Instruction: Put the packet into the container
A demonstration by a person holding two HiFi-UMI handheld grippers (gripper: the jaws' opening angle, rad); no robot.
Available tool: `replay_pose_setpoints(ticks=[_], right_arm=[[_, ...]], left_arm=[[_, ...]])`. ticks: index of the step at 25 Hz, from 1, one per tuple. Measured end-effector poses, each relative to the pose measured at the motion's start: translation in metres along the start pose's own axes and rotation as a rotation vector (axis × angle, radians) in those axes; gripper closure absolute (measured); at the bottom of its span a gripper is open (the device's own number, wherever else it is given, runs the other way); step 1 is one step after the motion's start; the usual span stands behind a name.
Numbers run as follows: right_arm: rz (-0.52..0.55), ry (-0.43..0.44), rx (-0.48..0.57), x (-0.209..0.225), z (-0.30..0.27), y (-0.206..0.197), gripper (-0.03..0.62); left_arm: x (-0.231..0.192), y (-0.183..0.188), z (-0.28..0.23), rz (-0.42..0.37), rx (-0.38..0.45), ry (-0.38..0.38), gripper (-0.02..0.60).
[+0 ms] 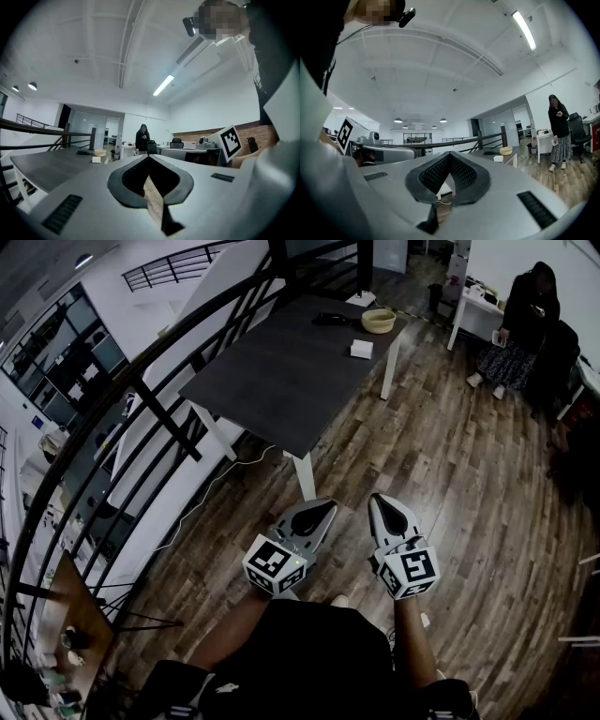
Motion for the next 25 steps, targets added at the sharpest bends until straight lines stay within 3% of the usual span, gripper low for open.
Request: replay_pose_setpoints(ticks=[25], right_arm=[[-0.01,-0.013,0.003,0.019,0.01,0.001,0.591]], left_arm=[[0.007,0.004,-0.018,0.001,-0.004,0.007,0.577]])
Point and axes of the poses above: the fingertips, and each gripper's own axes: z backward along the fingers, x to its right, y out of its top, the point moved 7 cm from there along z, backward along the fingers, and after that the axes turned 1 degree about -z, right-handed, at the moved point
